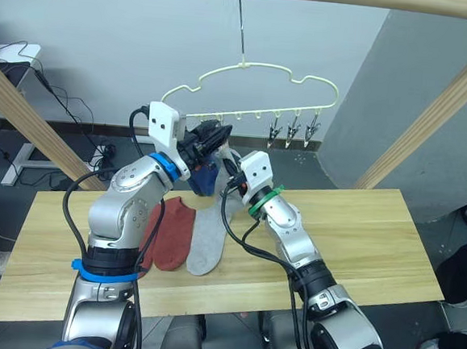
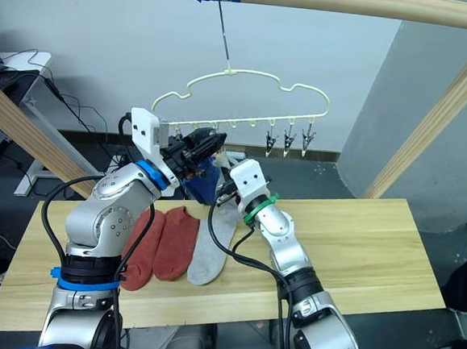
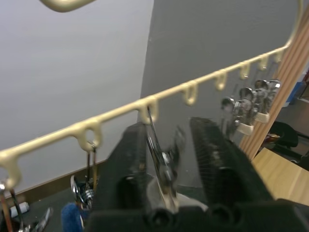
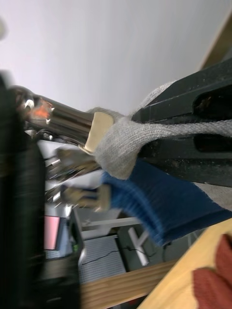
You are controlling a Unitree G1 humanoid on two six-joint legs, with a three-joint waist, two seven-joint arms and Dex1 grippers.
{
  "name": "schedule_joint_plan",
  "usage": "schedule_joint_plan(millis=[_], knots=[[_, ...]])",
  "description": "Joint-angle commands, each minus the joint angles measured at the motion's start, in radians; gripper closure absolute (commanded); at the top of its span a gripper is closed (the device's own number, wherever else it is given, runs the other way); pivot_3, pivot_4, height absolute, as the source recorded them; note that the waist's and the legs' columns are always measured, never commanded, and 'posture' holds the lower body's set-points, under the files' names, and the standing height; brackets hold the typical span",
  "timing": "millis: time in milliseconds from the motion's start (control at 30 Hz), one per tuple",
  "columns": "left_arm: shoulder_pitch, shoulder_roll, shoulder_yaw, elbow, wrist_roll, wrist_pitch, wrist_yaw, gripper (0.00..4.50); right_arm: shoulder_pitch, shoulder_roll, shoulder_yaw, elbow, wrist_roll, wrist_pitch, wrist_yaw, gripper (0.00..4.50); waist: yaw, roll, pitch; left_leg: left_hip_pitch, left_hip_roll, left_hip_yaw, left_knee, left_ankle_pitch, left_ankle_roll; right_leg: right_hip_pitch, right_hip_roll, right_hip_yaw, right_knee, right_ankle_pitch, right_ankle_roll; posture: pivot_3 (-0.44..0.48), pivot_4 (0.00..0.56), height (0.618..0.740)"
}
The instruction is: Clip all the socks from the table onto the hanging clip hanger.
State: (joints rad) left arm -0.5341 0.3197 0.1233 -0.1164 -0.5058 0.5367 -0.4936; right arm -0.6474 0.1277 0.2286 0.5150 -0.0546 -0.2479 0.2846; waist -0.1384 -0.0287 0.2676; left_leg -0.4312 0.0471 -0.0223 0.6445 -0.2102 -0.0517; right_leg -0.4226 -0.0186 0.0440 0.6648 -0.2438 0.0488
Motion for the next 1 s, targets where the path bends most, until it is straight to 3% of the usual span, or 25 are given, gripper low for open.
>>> schedule_joint_plan(millis=[33, 167, 267, 467, 533, 833, 1000], knots=[[0.007, 0.013, 0.009, -0.051, -0.016, -0.001, -0.011, 2.08, -0.013, 0.013, -0.006, -0.022, 0.017, -0.018, 0.012, 4.5, 0.0, 0.0, 0.0, 0.0, 0.0, 0.0, 0.0, 0.0, 0.0, 0.0, 0.0, 0.0, 0.0, 0.0, 0.0, -0.185, 0.25, 0.74], [0.02, 0.023, 0.008, -0.065, -0.019, 0.002, -0.014, 2.08, -0.009, 0.012, 0.001, -0.026, 0.02, -0.01, 0.038, 4.5, 0.0, 0.0, 0.0, 0.0, 0.0, 0.0, 0.0, 0.0, 0.0, 0.0, 0.0, 0.0, 0.0, 0.0, 0.0, -0.185, 0.249, 0.74], [0.031, 0.03, 0.009, -0.076, -0.018, 0.003, -0.016, 2.04, 0.0, 0.006, 0.01, -0.038, 0.023, 0.025, 0.071, 3.71, 0.0, 0.0, 0.0, 0.0, 0.0, 0.0, 0.0, 0.0, 0.0, 0.0, 0.0, 0.0, 0.0, 0.0, 0.0, -0.186, 0.246, 0.74], [0.055, 0.056, 0.005, -0.092, -0.003, -0.011, -0.034, 2.04, 0.056, -0.039, 0.053, -0.118, -0.007, 0.176, 0.137, 1.6, 0.001, 0.0, 0.0, 0.0, 0.0, 0.0, 0.0, 0.0, 0.0, 0.0, 0.0, 0.0, 0.0, 0.0, 0.0, -0.187, 0.236, 0.74], [0.073, 0.081, 0.007, -0.1, 0.001, -0.021, -0.055, 2.04, 0.098, -0.082, 0.079, -0.225, -0.022, 0.266, 0.168, 0.87, 0.002, 0.0, 0.0, 0.0, 0.0, 0.0, 0.0, 0.0, 0.0, 0.0, 0.0, 0.0, 0.0, 0.0, 0.0, -0.188, 0.235, 0.74], [0.222, 0.283, -0.063, -0.144, 0.113, -0.233, -0.299, 2.04, 0.284, -0.325, 0.075, -0.777, -0.007, 0.67, 0.282, 0.87, 0.001, 0.0, 0.0, 0.0, 0.0, 0.0, -0.001, 0.0, 0.0, -0.001, 0.0, 0.0, 0.0, -0.001, 0.001, -0.189, 0.222, 0.74], [0.249, 0.326, -0.076, -0.169, 0.11, -0.296, -0.389, 2.04, 0.303, -0.319, -0.039, -0.978, 0.073, 0.86, 0.233, 0.87, 0.002, 0.0, 0.0, 0.0, 0.0, 0.0, 0.0, 0.0, 0.0, -0.001, 0.0, 0.0, 0.0, -0.001, 0.001, -0.184, 0.217, 0.74]])
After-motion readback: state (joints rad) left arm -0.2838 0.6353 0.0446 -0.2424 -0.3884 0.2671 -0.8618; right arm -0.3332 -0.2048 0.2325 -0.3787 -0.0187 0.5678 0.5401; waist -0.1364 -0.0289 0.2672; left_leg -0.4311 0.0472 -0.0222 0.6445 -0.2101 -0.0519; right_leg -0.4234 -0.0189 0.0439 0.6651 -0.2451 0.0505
